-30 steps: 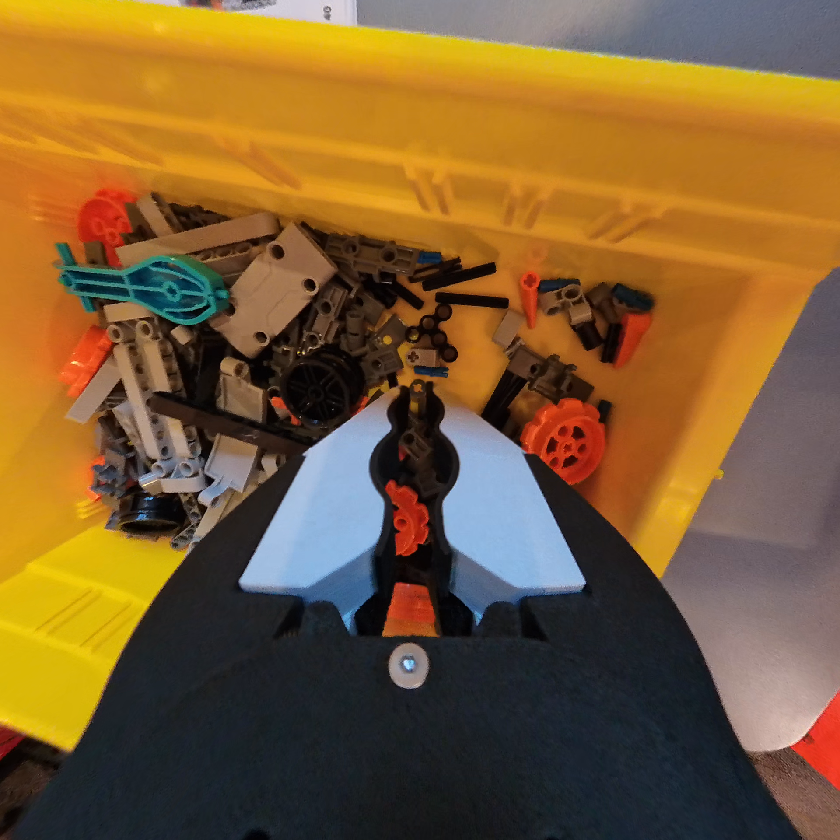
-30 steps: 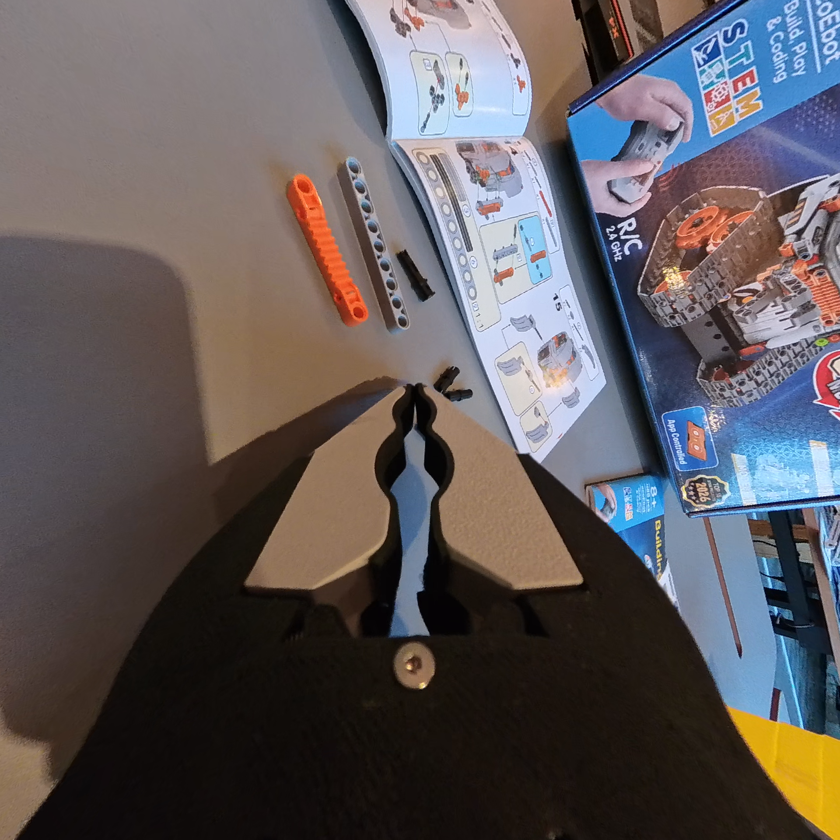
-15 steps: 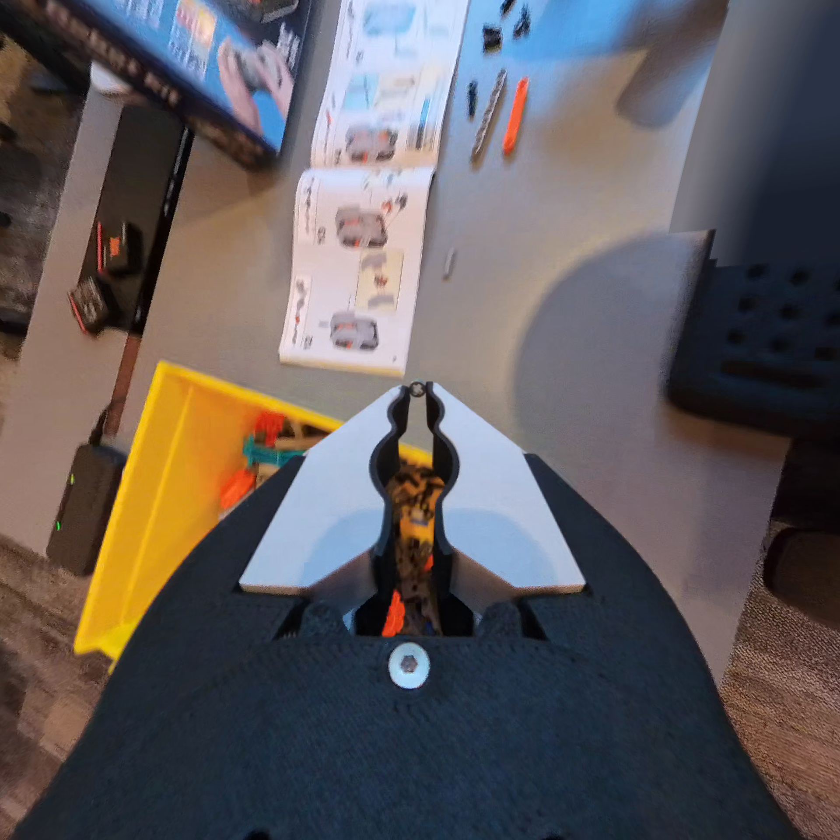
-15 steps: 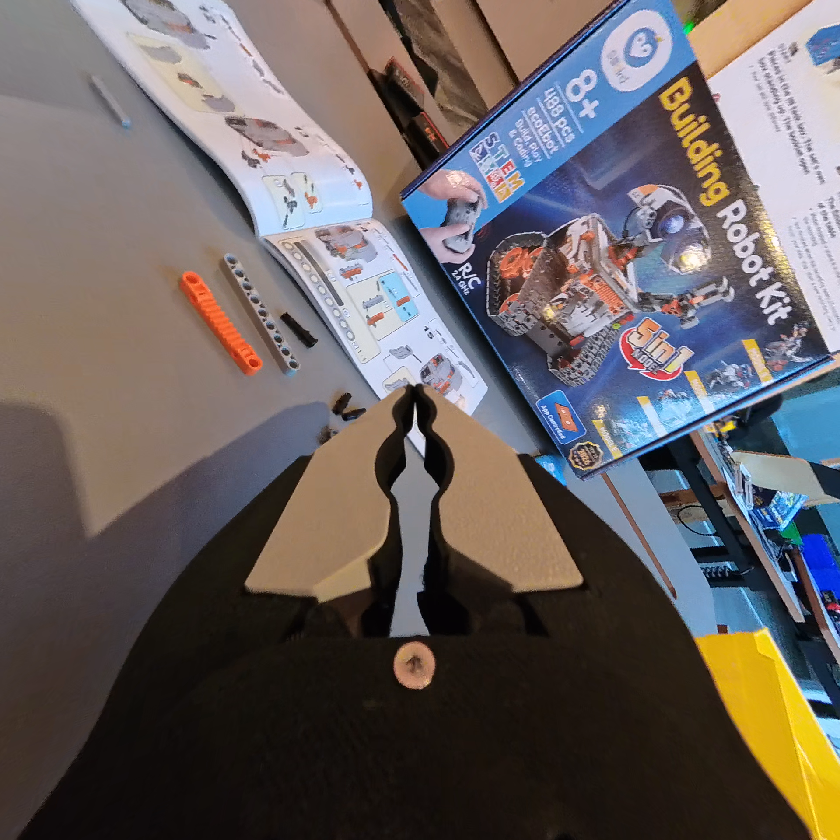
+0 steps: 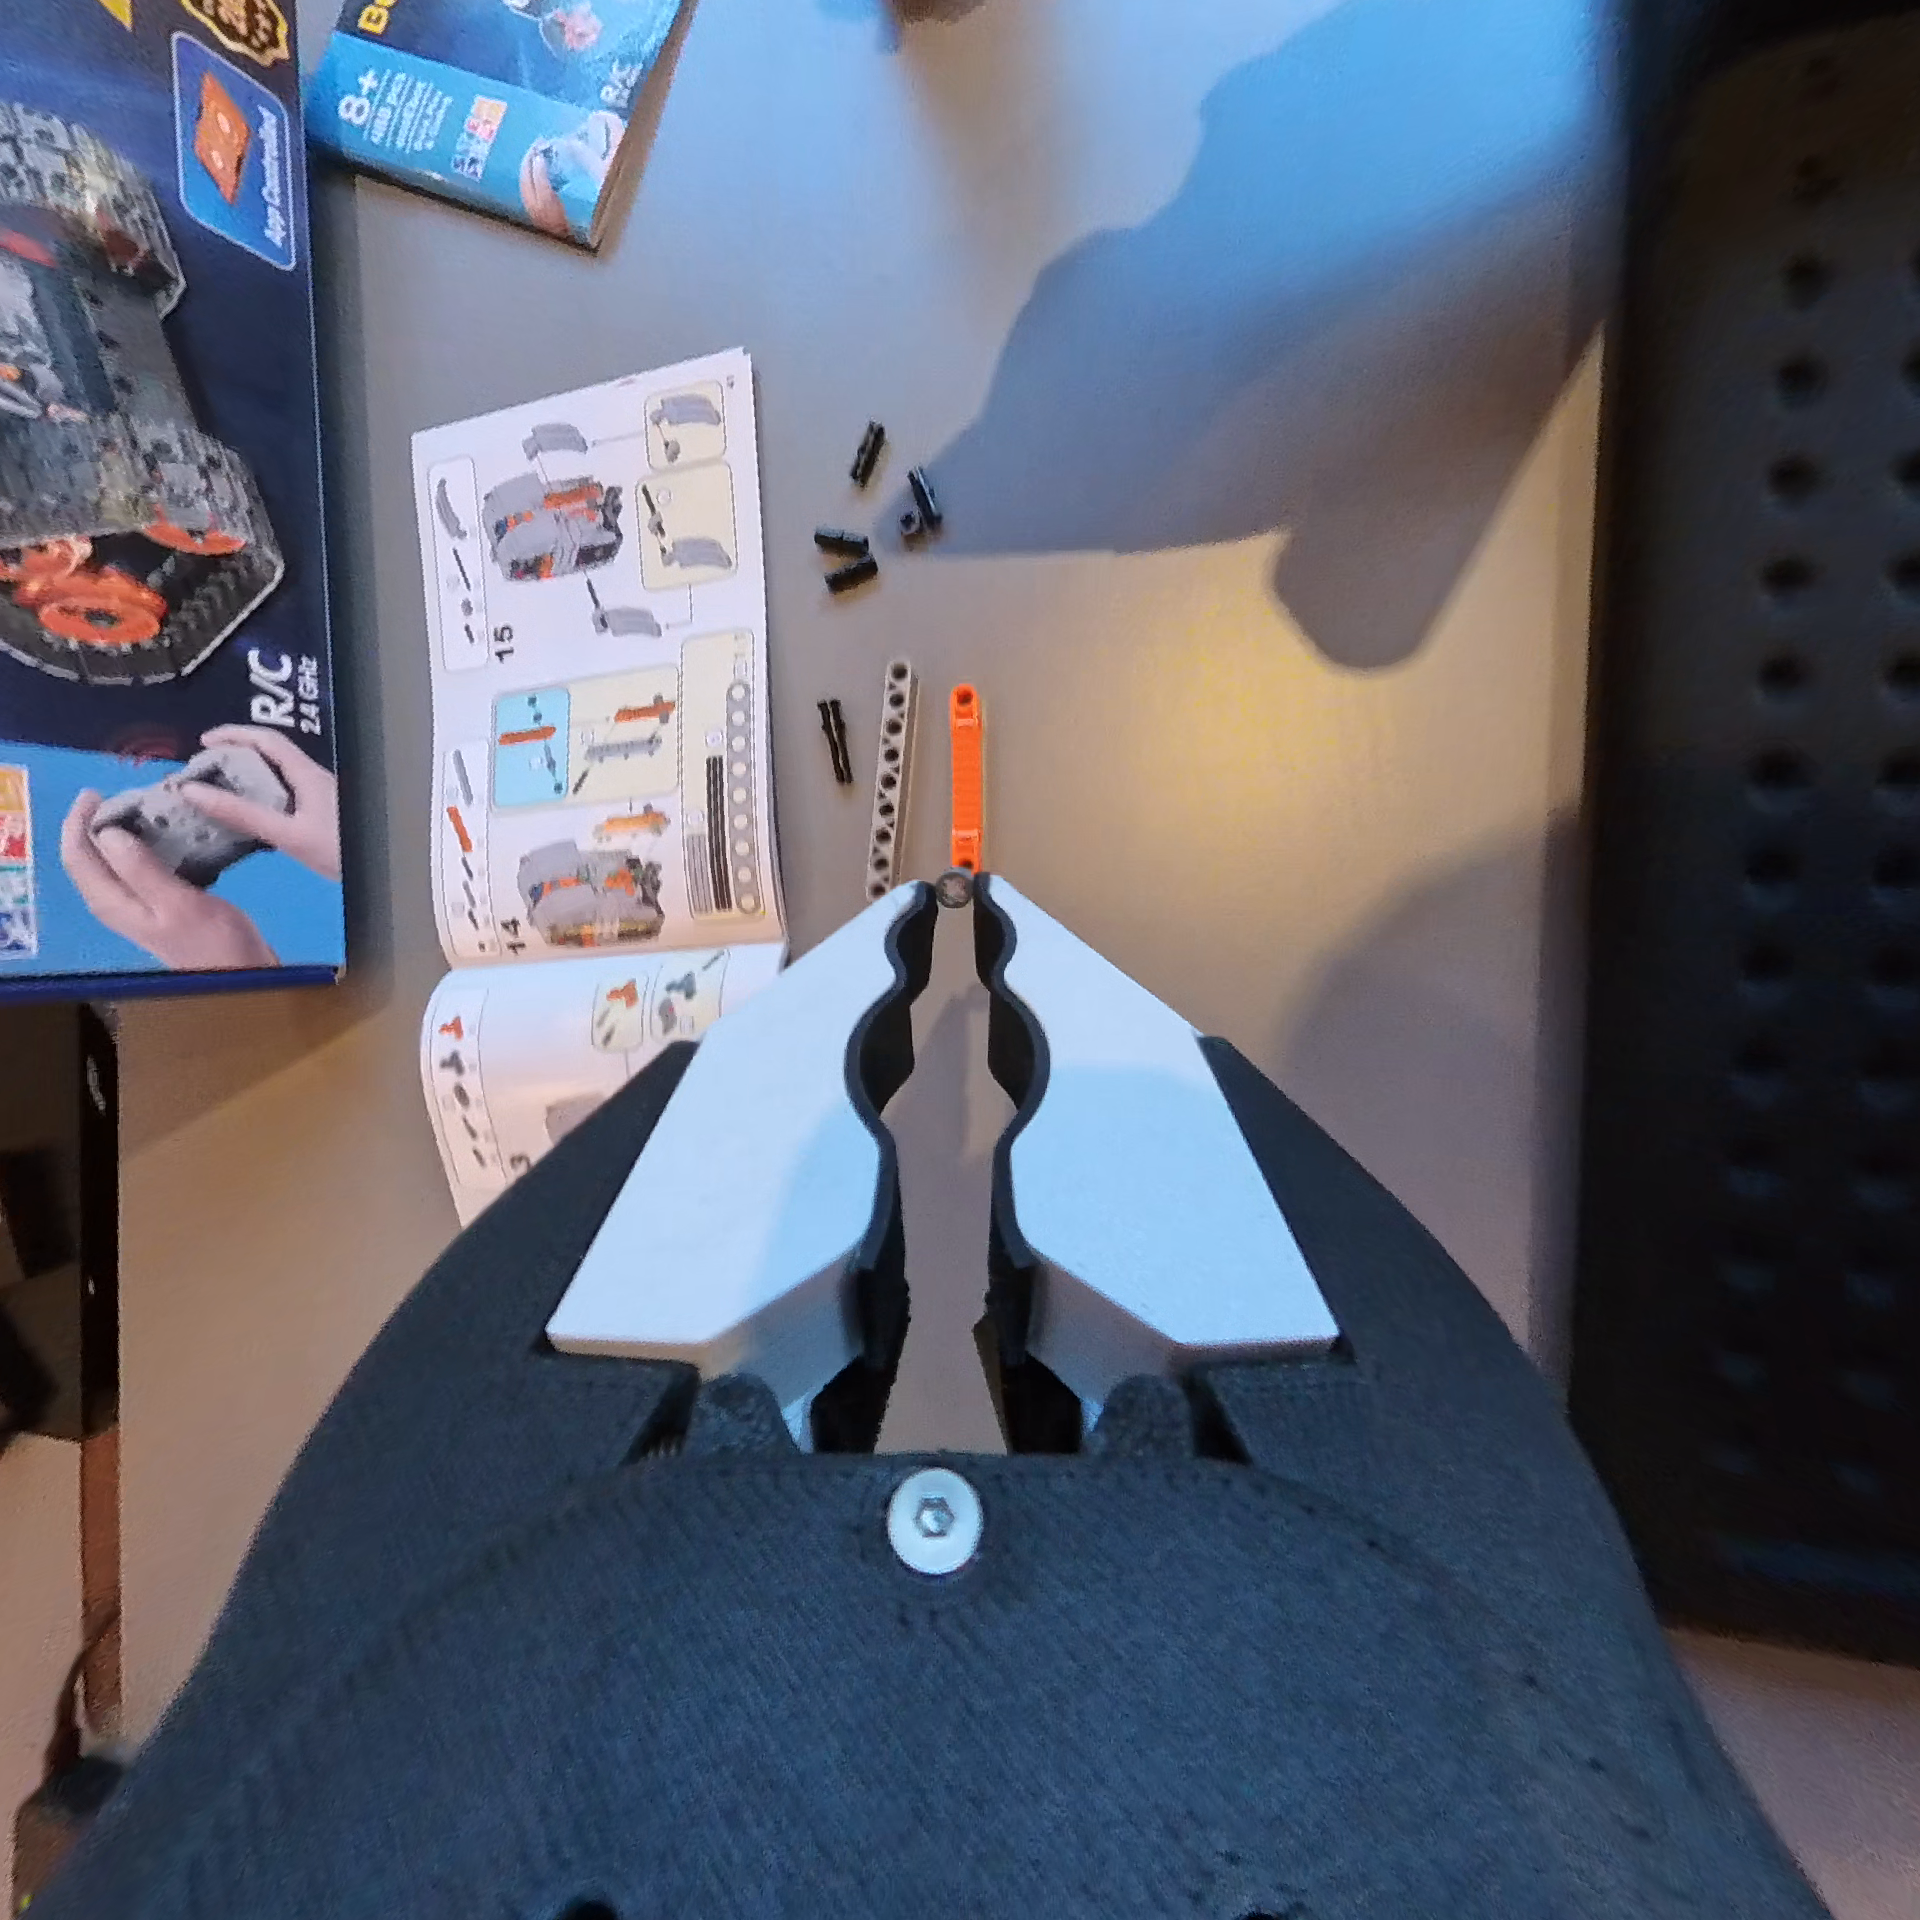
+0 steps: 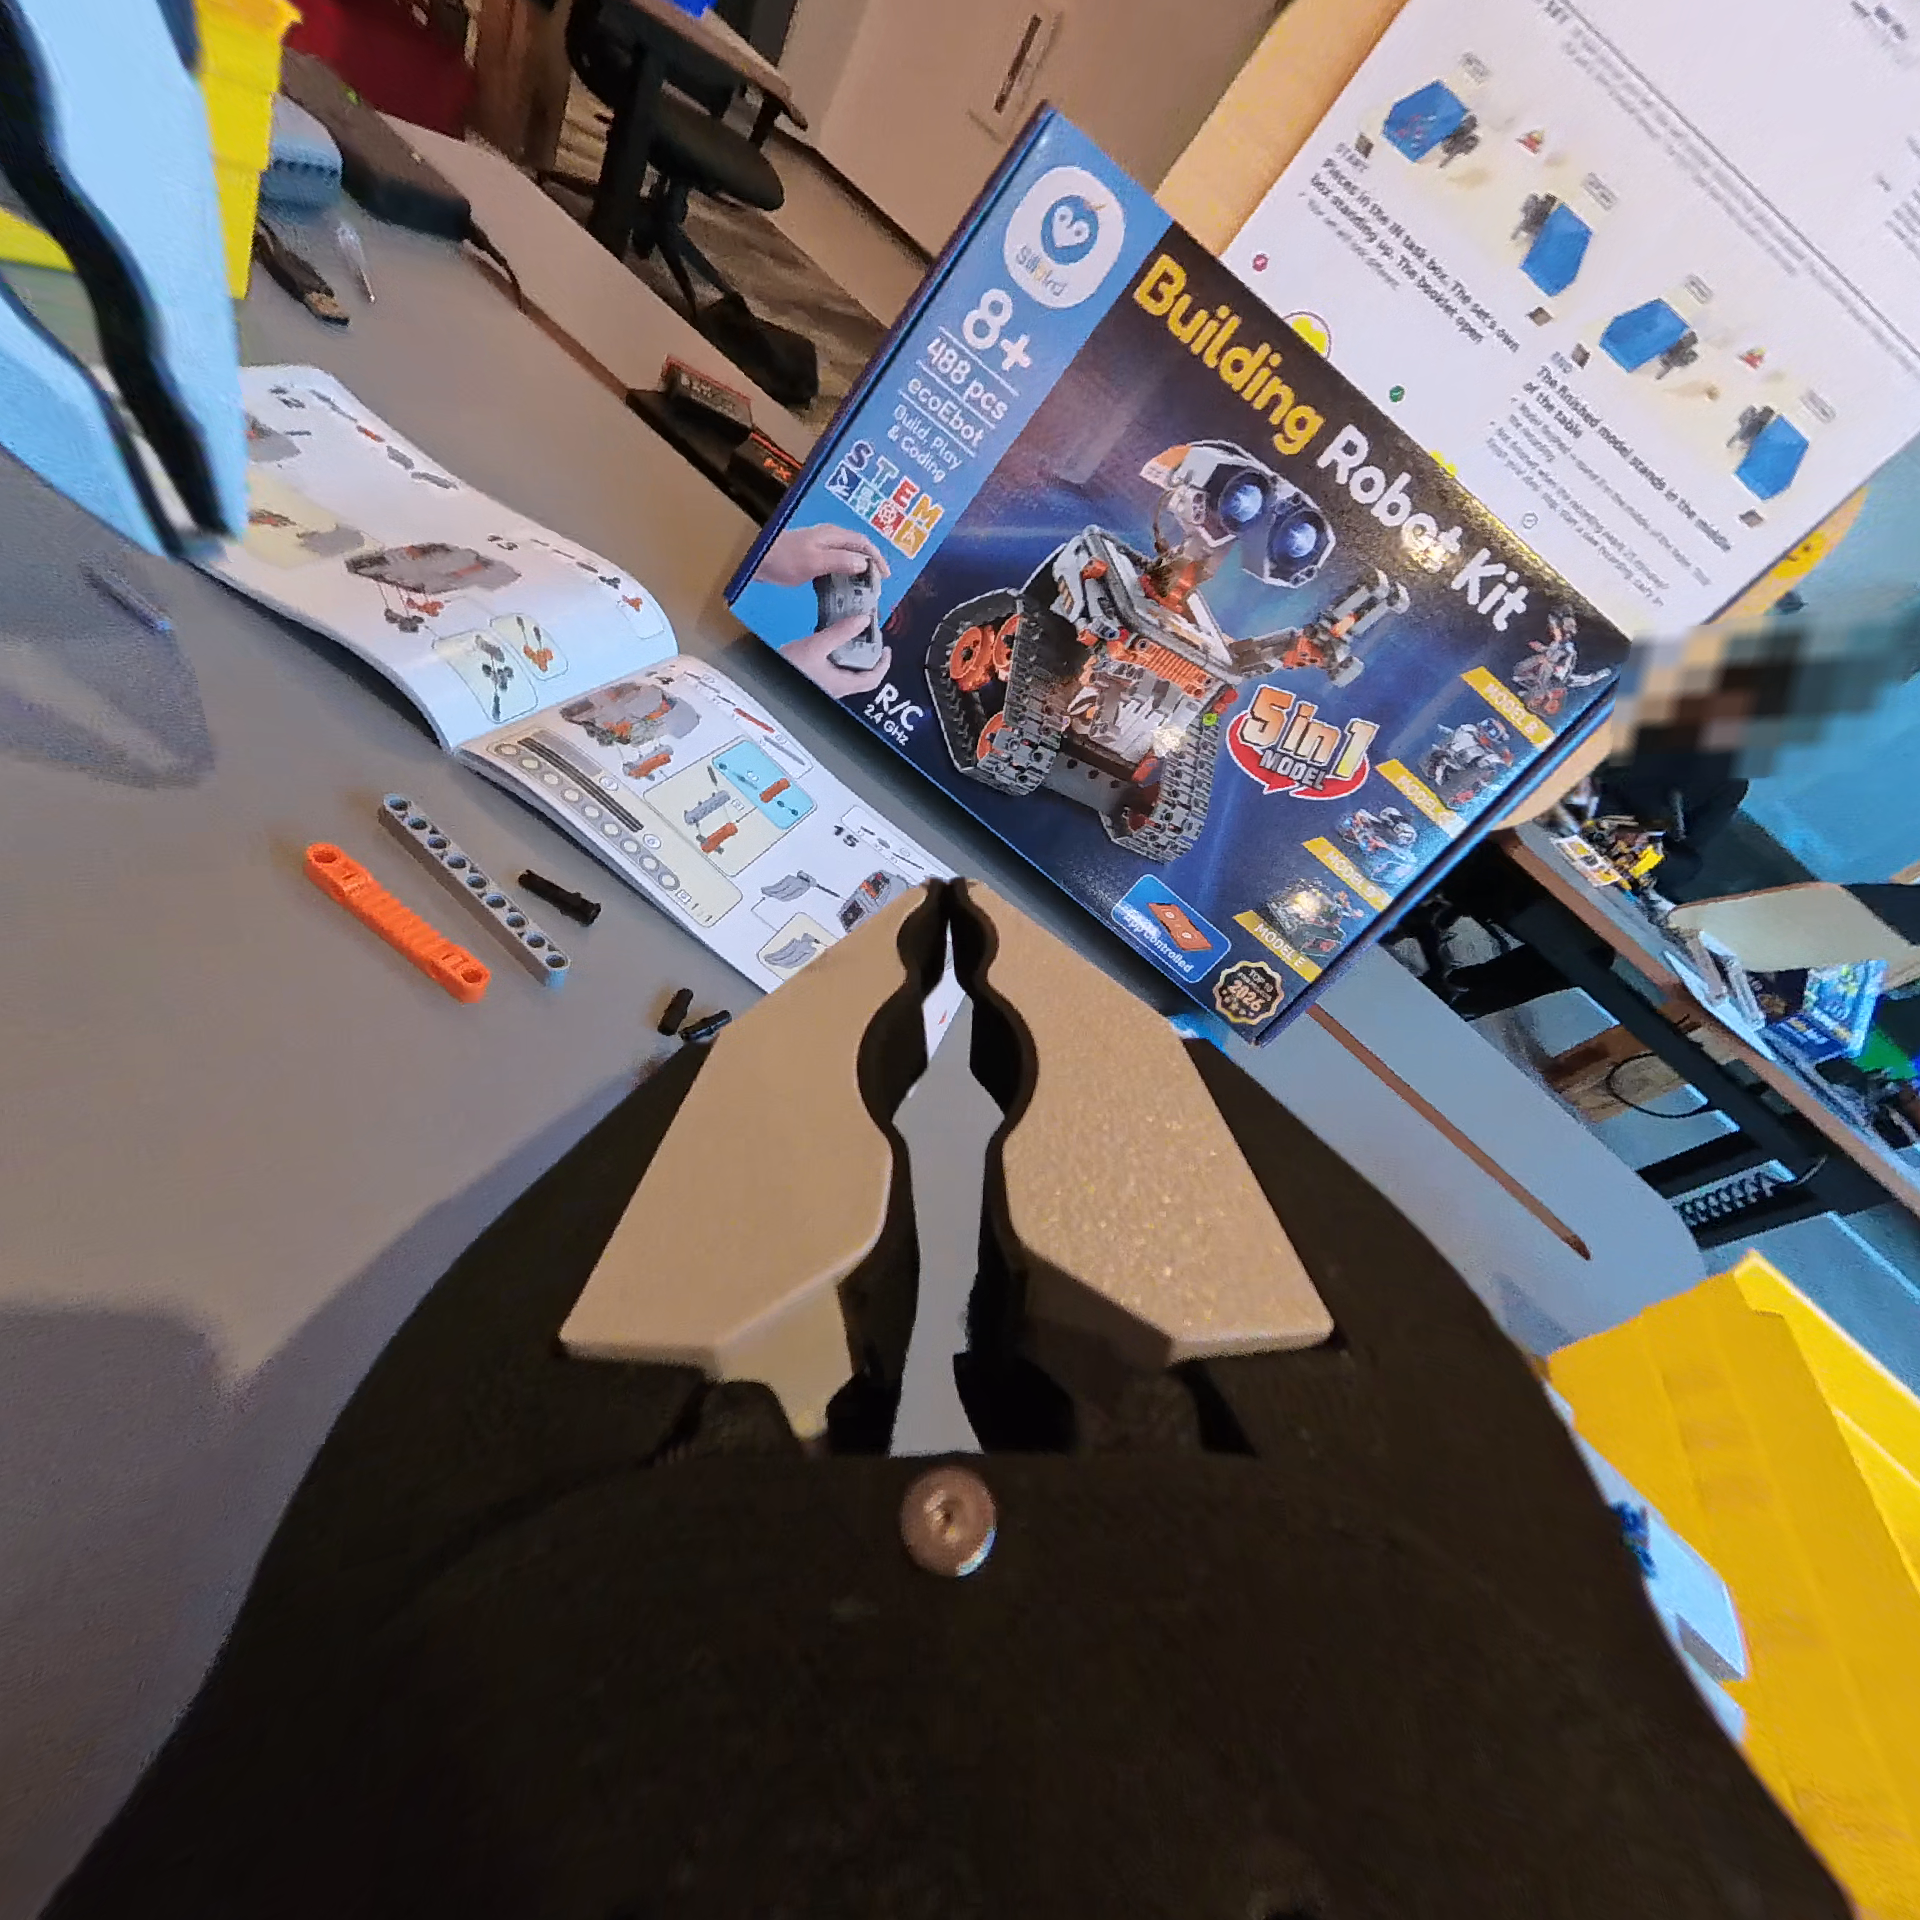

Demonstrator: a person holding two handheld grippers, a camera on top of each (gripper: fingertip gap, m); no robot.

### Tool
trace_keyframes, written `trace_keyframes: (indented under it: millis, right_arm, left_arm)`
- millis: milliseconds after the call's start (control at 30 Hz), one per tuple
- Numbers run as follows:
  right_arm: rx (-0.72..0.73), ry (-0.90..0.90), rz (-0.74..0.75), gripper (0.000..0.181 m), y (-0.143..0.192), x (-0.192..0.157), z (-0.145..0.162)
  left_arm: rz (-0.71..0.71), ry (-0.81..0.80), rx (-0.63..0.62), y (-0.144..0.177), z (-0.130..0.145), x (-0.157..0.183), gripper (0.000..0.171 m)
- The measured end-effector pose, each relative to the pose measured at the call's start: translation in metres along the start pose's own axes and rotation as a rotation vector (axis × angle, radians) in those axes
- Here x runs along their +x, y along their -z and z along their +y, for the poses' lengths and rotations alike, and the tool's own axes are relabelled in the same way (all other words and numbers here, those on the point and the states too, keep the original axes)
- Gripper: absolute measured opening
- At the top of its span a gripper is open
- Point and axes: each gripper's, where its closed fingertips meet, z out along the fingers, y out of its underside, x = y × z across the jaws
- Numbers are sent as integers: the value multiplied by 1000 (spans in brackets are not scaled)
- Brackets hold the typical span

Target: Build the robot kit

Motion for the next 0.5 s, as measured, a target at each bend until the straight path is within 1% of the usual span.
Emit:
trace_keyframes:
  millis: [100, 300, 367, 500]
  right_arm:
    - [-13, -36, 36, 0, 2, 10, 2]
    - [13, -144, 42, 0, 9, 20, 0]
    - [18, -153, 33, 0, 10, 21, 0]
    - [1, -135, 36, 0, 10, 22, 3]
  left_arm:
    - [27, -8, -4, -22, -14, -1, 4]
    - [46, -46, -20, -78, -44, -9, 3]
    - [46, -57, -45, -93, -46, -12, 4]
    - [28, -108, -120, -113, -36, -15, 4]
